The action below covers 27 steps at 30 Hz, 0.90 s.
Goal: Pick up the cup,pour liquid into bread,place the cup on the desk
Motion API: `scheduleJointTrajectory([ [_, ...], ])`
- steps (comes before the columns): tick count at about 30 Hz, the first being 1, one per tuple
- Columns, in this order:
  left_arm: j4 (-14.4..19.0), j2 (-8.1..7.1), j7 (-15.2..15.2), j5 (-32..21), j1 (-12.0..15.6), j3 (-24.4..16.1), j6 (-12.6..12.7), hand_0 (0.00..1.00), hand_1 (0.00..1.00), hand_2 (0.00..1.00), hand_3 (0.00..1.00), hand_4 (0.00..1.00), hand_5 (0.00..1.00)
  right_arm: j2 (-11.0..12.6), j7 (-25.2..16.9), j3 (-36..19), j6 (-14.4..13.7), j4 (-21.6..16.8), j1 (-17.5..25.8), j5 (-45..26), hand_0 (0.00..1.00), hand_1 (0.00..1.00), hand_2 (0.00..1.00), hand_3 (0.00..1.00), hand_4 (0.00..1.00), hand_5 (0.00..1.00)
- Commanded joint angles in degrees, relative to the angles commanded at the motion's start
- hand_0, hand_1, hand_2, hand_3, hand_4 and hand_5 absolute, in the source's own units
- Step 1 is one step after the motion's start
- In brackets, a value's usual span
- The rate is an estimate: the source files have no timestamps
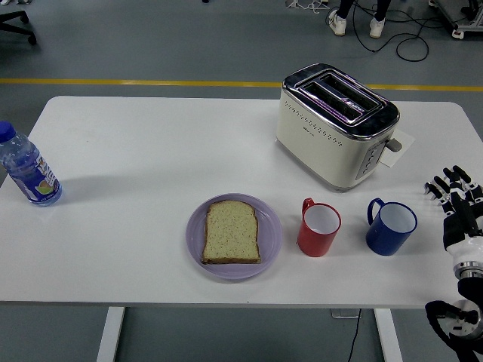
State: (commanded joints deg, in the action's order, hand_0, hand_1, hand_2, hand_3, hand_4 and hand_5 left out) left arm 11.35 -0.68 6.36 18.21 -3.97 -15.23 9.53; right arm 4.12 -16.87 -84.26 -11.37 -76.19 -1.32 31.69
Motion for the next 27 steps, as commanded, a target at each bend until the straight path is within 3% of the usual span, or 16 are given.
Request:
scheduleJointTrajectory([
  [3, -0.01, 0.03, -0.01, 0.00, 0.04, 0.20, 0.01, 0.633, 0.638, 0.650, 0.503, 0.240, 0.866, -0.01, 2.02, -2.05, 3.08, -0.24, 0.21, -4.58, 0.631, 0.557, 0.642, 0.597, 0.610, 0.161],
  [7, -0.02, 0.05, -0.02, -0.03, 0.12, 0.29, 0.03, 0.633, 0.637, 0.651, 0.503, 0.240, 0.866, -0.11, 2.84, -3.37, 4.64, -0.23, 0.51, -7.28, 0.620, 0.553, 0.639, 0.599, 0.611, 0.162],
  [18, 0.00, 0.04, 0.00, 0.18, 0.16, 0.27, -0.02, 0.633, 0.639, 0.651, 0.503, 0.240, 0.866, -0.31, 4.51, -3.87, 6.92, -0.28, 0.64, -9.35, 0.622, 0.551, 0.639, 0.599, 0.614, 0.162],
  [27, 0.03, 0.01, 0.01, 0.42, -0.17, -0.34, -0.03, 0.633, 0.637, 0.650, 0.503, 0.241, 0.865, -0.42, 4.93, -4.19, 7.26, -0.24, 0.35, -10.32, 0.616, 0.545, 0.636, 0.602, 0.613, 0.161],
])
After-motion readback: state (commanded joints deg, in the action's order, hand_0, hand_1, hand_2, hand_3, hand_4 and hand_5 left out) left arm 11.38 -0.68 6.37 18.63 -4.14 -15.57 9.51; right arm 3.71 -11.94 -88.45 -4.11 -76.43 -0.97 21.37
